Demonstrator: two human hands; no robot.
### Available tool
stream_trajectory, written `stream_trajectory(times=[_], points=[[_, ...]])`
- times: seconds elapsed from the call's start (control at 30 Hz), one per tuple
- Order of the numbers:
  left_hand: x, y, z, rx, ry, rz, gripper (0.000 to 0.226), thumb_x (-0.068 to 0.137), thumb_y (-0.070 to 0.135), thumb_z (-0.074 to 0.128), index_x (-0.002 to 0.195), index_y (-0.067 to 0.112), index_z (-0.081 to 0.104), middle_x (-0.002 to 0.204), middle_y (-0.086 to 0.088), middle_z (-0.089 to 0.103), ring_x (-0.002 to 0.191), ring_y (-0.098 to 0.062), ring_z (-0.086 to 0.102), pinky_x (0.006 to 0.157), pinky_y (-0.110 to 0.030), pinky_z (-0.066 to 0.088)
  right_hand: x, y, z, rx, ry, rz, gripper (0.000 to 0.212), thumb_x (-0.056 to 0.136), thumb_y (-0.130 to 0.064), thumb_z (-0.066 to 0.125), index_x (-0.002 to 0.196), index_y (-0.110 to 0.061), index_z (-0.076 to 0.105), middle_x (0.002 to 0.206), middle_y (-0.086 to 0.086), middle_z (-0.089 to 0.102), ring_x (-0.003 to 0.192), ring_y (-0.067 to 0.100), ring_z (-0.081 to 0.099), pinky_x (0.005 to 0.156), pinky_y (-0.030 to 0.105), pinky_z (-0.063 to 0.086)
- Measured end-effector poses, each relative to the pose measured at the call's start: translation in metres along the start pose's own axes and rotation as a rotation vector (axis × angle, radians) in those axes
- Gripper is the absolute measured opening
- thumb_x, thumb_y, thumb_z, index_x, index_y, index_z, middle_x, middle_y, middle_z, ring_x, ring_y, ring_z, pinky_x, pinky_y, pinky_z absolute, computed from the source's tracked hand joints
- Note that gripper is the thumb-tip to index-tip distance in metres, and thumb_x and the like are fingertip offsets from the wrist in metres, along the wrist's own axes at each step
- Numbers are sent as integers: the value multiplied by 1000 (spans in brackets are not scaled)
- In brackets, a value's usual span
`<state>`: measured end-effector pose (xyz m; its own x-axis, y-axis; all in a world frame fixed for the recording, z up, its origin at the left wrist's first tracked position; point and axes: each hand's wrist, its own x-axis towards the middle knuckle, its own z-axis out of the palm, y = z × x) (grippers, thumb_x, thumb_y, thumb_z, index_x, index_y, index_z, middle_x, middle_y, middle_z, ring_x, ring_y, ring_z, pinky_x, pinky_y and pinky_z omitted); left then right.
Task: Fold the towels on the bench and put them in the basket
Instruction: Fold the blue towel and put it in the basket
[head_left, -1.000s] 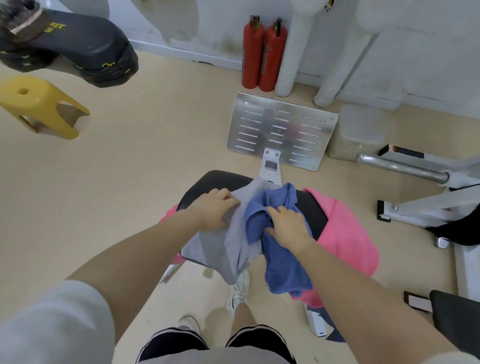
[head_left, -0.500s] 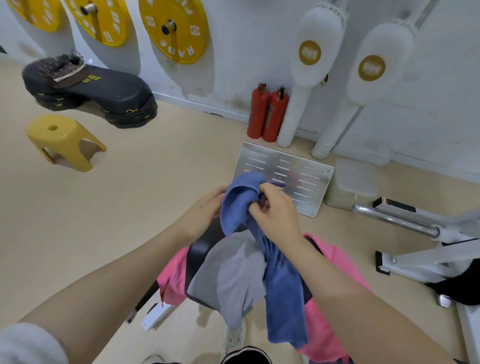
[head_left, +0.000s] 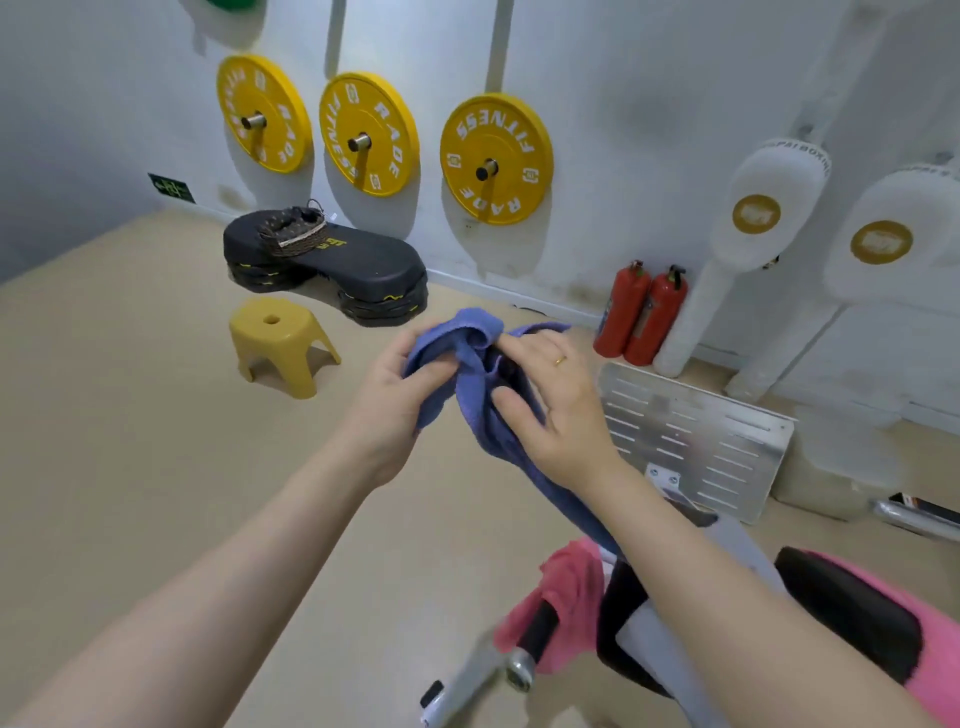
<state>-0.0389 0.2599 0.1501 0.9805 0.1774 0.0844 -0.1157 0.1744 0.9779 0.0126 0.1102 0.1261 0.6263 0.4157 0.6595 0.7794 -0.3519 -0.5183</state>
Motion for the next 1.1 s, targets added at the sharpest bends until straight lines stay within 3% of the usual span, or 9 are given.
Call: stream_trajectory(times=[0.13, 0.23, 0.33, 0.4, 0.47, 0.6, 0.83, 0.97, 1.1], points=[[-2, 23, -87, -16, 107, -15, 35, 91, -4, 36, 88, 22, 58, 75, 11, 66, 73, -4, 64, 66, -18, 50, 17, -47, 78, 243, 56, 262, 59, 78, -11, 53, 133, -20, 37, 125, 3, 46, 117, 12, 40, 103, 15, 29], [-7, 24, -126, 76, 77, -59, 36, 90, -7, 36, 90, 22, 58, 69, 13, 65, 65, -1, 62, 59, -15, 47, 20, -61, 128, 395, -108, 603, 75, 82, -14, 64, 142, -24, 22, 143, 1, 32, 130, 7, 33, 108, 20, 27], [-4, 19, -170, 209, 26, -67, 34, 90, -8, 40, 93, 21, 57, 73, 10, 64, 62, 3, 59, 54, -9, 43, 29, -65, 174, 546, -176, 732, 31, 83, 3, 58, 106, -17, 59, 98, -2, 65, 87, -3, 60, 86, 31, 46], [2, 11, -199, 275, 52, -61, 28, 90, -4, 45, 98, 20, 57, 85, 7, 64, 73, 1, 60, 64, -11, 47, 42, -61, 196, 503, -138, 759, 27, 80, 7, 56, 79, -19, 61, 74, -6, 65, 71, 6, 62, 76, 34, 50], [12, 1, -228, 377, 105, -62, 21, 91, 2, 50, 106, 15, 55, 94, 5, 62, 82, -2, 59, 72, -12, 48, 57, -56, 214, 461, -99, 782, 29, 79, 6, 57, 72, -22, 58, 72, -7, 63, 71, 11, 58, 74, 31, 50], [44, -18, -280, 631, 88, -107, 36, 87, 6, 54, 119, 19, 47, 105, 9, 60, 95, -4, 58, 74, -12, 44, 91, -34, 253, 353, -79, 723, 21, 81, 0, 59, 78, -21, 58, 85, -5, 58, 72, 0, 50, 64, 6, 40], [174, -43, -335, 823, 10, -76, 73, 78, 15, 69, 140, 22, 32, 141, 1, 34, 131, -13, 33, 102, -30, 35, 183, 27, 337, 389, -129, 697, 17, 82, -2, 56, 84, -19, 56, 74, -16, 57, 62, -7, 51, 57, 3, 38], [278, -34, -352, 895, -114, -8, 88, 76, 28, 74, 146, 25, 21, 144, 4, 33, 132, -9, 31, 103, -19, 26, 261, 70, 376, 338, -193, 641, 24, 80, -3, 56, 81, -27, 54, 77, -18, 59, 72, 3, 54, 64, 13, 42], [374, -21, -366, 842, -187, 9, 76, 77, 22, 73, 141, 23, 32, 129, 4, 49, 117, -9, 49, 97, -21, 39, 339, 113, 395, 329, -177, 621, 30, 80, -5, 58, 74, -33, 52, 75, -14, 61, 71, 7, 55, 64, 18, 44]])
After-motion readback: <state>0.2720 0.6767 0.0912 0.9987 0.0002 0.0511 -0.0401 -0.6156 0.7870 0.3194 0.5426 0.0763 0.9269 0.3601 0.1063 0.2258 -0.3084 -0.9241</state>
